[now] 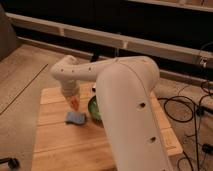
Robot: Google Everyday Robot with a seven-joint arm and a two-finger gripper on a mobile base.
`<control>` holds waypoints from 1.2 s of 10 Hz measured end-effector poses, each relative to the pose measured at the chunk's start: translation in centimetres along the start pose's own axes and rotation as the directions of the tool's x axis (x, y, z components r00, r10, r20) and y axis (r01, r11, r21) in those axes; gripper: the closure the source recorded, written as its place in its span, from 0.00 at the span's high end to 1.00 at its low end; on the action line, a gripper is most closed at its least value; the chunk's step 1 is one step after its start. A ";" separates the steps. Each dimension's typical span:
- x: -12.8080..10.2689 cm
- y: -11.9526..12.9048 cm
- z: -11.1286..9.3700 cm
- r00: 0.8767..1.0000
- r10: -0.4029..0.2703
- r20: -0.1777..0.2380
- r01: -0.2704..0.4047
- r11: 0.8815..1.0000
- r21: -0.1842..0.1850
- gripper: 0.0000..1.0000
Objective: Place the pepper in the ceramic cup
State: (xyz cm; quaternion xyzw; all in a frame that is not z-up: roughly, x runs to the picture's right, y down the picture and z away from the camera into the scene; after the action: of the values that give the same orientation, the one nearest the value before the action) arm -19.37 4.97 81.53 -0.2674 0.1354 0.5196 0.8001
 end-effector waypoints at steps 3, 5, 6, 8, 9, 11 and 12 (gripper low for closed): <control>-0.9 -1.7 -8.6 0.989 -0.002 0.146 -0.015 0.993 0.116 0.00; 0.9 -4.8 -12.0 0.983 0.027 0.182 -0.062 0.980 0.190 0.00; 2.2 -6.6 -13.2 0.981 0.044 0.190 -0.086 0.973 0.217 0.00; 5.3 -10.8 -15.0 0.978 0.087 0.192 -0.136 0.957 0.258 0.00; 5.1 -10.6 -15.0 0.977 0.085 0.195 -0.134 0.958 0.254 0.00; 5.0 -10.1 -14.9 0.978 0.078 0.196 -0.127 0.960 0.248 0.00; 5.1 -10.3 -14.9 0.977 0.082 0.195 -0.130 0.960 0.249 0.00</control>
State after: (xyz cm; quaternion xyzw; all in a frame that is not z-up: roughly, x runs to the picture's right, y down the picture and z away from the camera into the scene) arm -6.96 -2.95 69.75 -0.1033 0.1426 0.5618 0.8083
